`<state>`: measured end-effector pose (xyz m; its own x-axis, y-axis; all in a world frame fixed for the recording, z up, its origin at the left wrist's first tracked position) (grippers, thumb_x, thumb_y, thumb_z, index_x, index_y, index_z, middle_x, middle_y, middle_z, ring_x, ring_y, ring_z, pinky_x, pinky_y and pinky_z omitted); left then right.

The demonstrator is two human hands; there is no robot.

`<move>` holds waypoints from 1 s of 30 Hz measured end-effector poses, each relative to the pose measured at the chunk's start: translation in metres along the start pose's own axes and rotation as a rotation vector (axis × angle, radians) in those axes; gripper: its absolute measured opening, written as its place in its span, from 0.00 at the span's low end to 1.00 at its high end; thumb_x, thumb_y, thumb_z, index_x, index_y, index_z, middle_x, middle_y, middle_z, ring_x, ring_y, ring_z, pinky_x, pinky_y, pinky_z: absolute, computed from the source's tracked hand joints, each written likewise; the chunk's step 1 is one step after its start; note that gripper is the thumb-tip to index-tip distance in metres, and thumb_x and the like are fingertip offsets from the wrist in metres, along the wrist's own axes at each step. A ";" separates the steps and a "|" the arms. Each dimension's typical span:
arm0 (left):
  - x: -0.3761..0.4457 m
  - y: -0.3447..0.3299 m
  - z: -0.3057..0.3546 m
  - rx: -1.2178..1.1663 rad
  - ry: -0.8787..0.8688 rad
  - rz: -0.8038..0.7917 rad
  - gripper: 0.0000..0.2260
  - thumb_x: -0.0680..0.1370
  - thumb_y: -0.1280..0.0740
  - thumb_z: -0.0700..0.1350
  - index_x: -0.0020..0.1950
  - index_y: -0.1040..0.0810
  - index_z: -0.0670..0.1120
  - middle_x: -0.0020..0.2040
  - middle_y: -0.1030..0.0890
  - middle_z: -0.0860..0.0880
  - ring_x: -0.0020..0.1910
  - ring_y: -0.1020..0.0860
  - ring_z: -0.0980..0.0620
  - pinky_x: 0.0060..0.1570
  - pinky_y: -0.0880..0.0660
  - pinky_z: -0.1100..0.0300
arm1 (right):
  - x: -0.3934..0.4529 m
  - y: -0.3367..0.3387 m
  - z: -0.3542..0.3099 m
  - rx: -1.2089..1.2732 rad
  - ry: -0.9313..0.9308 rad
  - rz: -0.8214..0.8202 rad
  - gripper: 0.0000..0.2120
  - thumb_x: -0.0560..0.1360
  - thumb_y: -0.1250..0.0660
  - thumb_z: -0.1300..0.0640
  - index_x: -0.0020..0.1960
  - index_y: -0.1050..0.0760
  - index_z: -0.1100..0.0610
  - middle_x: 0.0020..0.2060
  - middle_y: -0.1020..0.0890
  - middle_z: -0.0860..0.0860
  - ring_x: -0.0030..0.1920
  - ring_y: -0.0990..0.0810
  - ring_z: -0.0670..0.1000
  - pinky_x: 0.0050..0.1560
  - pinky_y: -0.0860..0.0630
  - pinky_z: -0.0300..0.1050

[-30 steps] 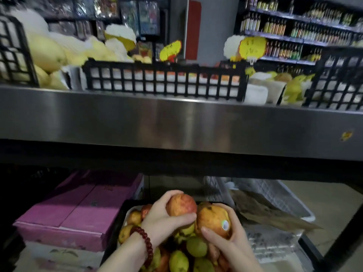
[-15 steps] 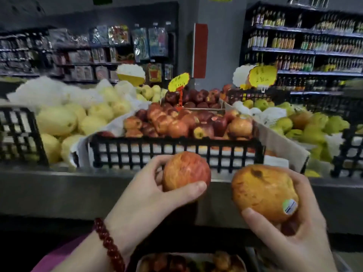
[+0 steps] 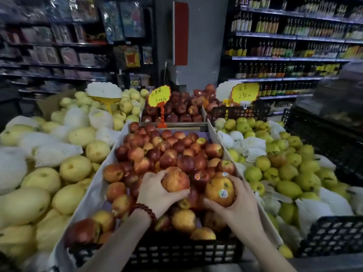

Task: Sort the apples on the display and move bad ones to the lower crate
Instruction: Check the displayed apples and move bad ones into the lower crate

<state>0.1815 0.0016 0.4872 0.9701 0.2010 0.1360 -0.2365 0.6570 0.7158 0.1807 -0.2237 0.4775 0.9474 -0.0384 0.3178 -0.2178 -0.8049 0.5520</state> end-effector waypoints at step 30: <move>-0.011 -0.045 0.043 0.030 -0.097 -0.341 0.19 0.72 0.30 0.53 0.62 0.26 0.53 0.60 0.25 0.51 0.57 0.26 0.55 0.59 0.28 0.62 | 0.006 -0.002 0.010 -0.104 -0.145 -0.085 0.19 0.74 0.30 0.51 0.63 0.29 0.51 0.56 0.24 0.49 0.55 0.25 0.49 0.54 0.29 0.41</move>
<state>0.1838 -0.0612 0.4831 0.9940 -0.0969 -0.0504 0.1017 0.6524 0.7510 0.1895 -0.2288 0.4706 0.9857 -0.0636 0.1563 -0.1513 -0.7437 0.6511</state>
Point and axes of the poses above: each hand's wrist, its own x-axis towards the middle knuckle, its own y-axis out of the back of the hand, z = x × y, the point moved 7 cm from there along x, towards the middle knuckle
